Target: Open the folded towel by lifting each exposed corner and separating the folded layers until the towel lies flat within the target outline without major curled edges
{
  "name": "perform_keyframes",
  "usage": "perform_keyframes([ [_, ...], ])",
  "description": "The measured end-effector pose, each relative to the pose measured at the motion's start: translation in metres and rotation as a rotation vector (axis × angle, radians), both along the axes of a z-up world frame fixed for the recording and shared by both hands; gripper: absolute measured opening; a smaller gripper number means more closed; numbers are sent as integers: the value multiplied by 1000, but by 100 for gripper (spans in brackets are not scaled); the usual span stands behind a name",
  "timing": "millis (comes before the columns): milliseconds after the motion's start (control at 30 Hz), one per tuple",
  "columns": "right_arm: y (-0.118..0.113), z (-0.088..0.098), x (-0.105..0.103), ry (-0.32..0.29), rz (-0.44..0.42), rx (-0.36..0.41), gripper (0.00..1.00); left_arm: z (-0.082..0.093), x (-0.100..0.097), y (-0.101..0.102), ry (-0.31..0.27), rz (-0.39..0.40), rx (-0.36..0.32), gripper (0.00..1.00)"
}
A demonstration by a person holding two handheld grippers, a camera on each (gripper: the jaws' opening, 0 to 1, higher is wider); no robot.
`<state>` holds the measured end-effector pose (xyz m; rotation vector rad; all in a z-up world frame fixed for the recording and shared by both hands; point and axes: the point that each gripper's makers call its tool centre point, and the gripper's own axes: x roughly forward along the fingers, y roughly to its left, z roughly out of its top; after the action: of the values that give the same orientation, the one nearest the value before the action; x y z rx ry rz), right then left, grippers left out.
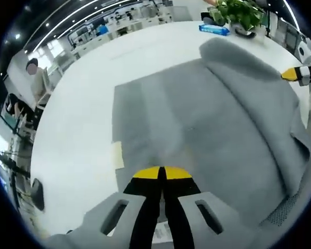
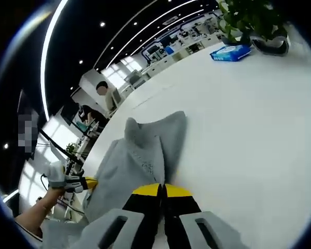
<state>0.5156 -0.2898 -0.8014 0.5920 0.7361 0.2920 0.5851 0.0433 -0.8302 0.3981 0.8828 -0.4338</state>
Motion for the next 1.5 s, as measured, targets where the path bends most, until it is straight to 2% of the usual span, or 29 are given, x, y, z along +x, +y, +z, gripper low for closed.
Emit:
perform_keyframes([
  [267,-24,-1,-2,10,-63,-26,0,0,-1,1,-20,-37,36,0],
  [400,-36,-1,-3,12,-101,-33,0,0,1,10,-24,-57,90,0],
  [733,-45,-3,-4,17,-124,-60,0,3,3,43,-24,0,122,0],
  [967,-51,-5,-4,23,-144,-72,0,2,4,71,-18,51,139,0],
  [1100,-58,-7,-5,28,-156,-102,0,2,3,92,-12,77,174,0],
  [1167,-60,-8,-5,30,-161,-100,0,1,3,97,-2,96,143,0],
  [1233,-60,-8,-6,34,-165,-99,0,1,4,100,1,91,147,0],
  [1300,-61,-9,-7,38,-164,-114,0,1,5,108,7,78,194,0],
  [1500,-73,-9,-9,40,-190,-149,0,2,9,132,14,102,220,0],
])
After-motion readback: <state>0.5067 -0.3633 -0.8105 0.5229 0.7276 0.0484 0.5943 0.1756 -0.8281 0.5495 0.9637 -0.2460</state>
